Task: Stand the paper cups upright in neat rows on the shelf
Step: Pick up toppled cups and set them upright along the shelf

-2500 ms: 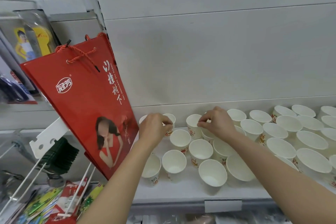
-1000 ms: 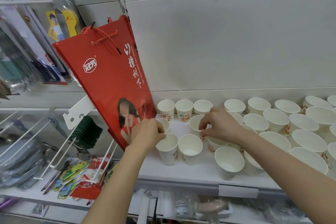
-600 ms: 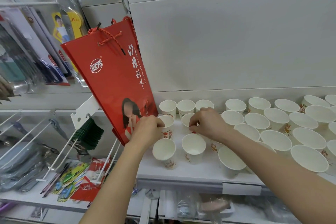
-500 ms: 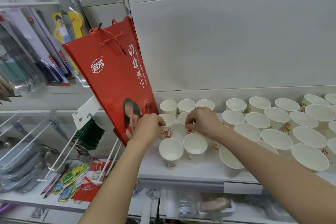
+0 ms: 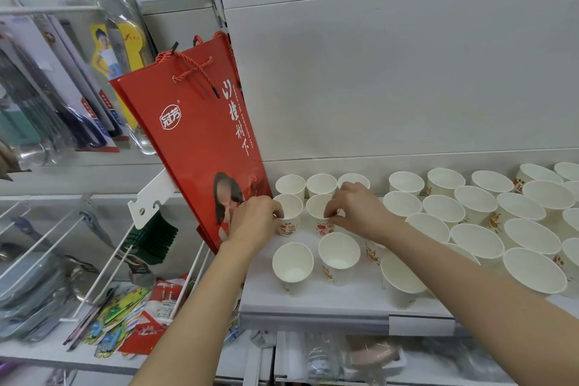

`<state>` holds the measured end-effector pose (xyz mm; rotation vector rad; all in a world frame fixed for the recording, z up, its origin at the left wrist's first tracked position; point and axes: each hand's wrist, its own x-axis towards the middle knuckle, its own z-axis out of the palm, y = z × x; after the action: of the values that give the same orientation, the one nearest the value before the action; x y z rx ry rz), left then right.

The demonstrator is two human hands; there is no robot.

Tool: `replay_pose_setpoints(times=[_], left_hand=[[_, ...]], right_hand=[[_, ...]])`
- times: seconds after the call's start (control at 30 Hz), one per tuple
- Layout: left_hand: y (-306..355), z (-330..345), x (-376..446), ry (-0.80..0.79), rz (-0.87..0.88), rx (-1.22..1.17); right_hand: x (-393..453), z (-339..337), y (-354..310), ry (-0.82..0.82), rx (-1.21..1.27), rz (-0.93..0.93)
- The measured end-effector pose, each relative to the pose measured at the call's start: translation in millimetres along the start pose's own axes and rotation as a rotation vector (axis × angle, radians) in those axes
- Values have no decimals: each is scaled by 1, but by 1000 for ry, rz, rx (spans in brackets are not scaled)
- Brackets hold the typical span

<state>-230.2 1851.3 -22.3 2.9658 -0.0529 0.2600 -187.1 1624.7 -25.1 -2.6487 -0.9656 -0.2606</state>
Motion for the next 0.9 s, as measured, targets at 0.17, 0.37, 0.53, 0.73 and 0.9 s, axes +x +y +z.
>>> replay_pose_setpoints(times=[0.17,0.37,0.53,0.73,0.9], left_hand=[[-2,0,-3,-3,41,-8],[4,-28,-48,74,24,-223],[16,-22,-104,-75,169,-246],[5,-2,-103,87,85,-126],[3,-5,-89,51,33,-55]], right_hand=[[7,13,-8,39,-19,-19],[-7,-7,-5,184,197,17],[-61,-32,-15,145,294,-67],[-82,-14,-16,84,82,-156],[-78,-6,-24,97,101,-100]])
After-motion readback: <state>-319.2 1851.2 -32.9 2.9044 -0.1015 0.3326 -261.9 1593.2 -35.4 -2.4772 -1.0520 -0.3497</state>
